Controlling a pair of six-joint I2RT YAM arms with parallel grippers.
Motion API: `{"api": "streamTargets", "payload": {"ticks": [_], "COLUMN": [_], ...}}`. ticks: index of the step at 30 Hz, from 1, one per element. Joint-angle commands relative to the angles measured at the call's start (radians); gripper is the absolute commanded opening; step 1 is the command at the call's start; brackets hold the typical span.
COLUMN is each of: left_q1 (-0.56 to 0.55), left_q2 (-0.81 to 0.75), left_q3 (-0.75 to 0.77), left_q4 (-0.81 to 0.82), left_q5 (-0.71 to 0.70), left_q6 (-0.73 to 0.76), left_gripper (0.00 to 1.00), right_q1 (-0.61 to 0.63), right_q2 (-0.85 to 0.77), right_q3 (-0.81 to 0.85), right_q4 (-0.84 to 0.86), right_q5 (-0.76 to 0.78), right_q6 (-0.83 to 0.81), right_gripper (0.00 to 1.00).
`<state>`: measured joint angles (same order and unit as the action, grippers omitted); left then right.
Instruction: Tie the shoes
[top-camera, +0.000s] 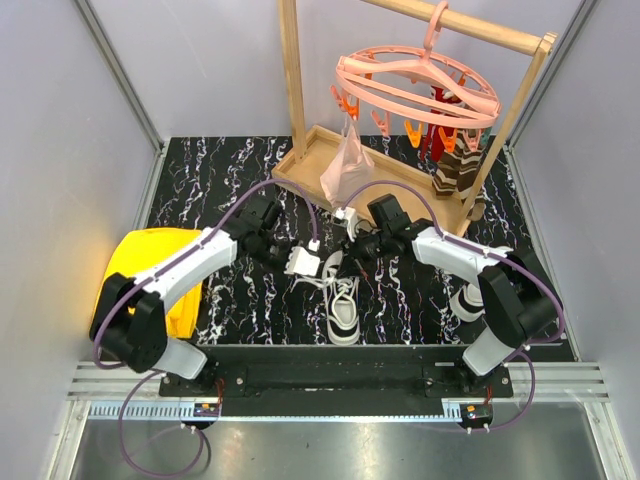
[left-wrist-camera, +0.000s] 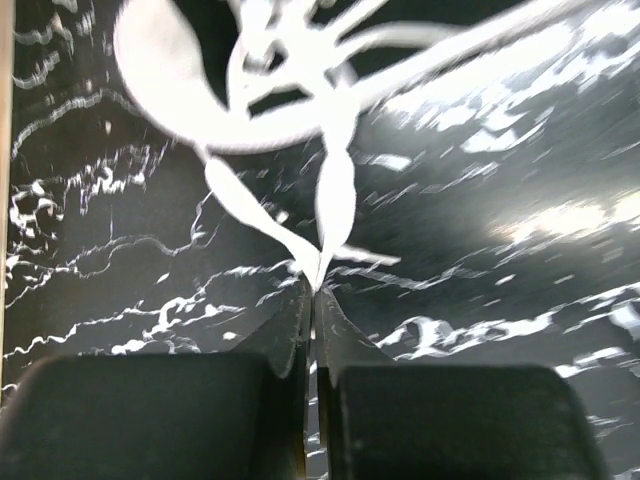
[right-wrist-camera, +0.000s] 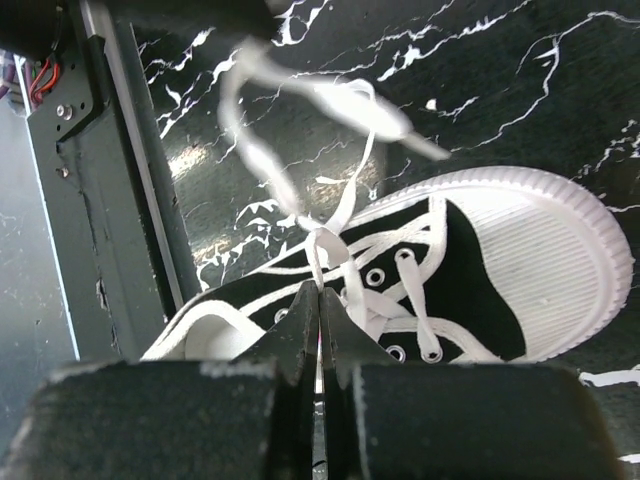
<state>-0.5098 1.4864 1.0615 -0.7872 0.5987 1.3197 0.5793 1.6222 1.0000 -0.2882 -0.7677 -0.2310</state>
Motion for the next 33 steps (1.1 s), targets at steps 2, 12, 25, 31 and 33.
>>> {"api": "streamTargets", "payload": {"ticks": [2, 12, 25, 31, 33], "left_q1": [-0.061, -0.216, -0.409, -0.434, -0.437], "left_q2": [-0.135, -0.291, -0.129, -0.048, -0.028], "left_q3": [-0.067, -0.149, -0.078, -0.034, -0.025], "left_q4": [0.042, 0.198, 0.404, 0.506, 0.555], "left_q5": [0.072, 0.078, 0.026, 0.091, 0.14], "left_q6": [-0.207, -0.488, -0.668, -0.806, -0.844], "left_gripper": [0.0, 0.0, 0.0, 0.02, 0.04], "right_q1": [0.011, 0.01, 0.008, 0.01, 0.008], "right_q2": [-0.031, -0.018, -0.073, -0.082, -0.082], "right_q3": [0.038, 0.069, 0.043, 0.034, 0.034], "right_q4": [0.06, 0.067, 0.057, 0.055, 0.057], "right_q5": [0.034, 0.036, -0.005, -0.016, -0.021], "right_q6": [0.024, 0.024, -0.007, -0.017, -0.018], "right_gripper": [0.0, 0.0, 0.0, 0.0, 0.0]}}
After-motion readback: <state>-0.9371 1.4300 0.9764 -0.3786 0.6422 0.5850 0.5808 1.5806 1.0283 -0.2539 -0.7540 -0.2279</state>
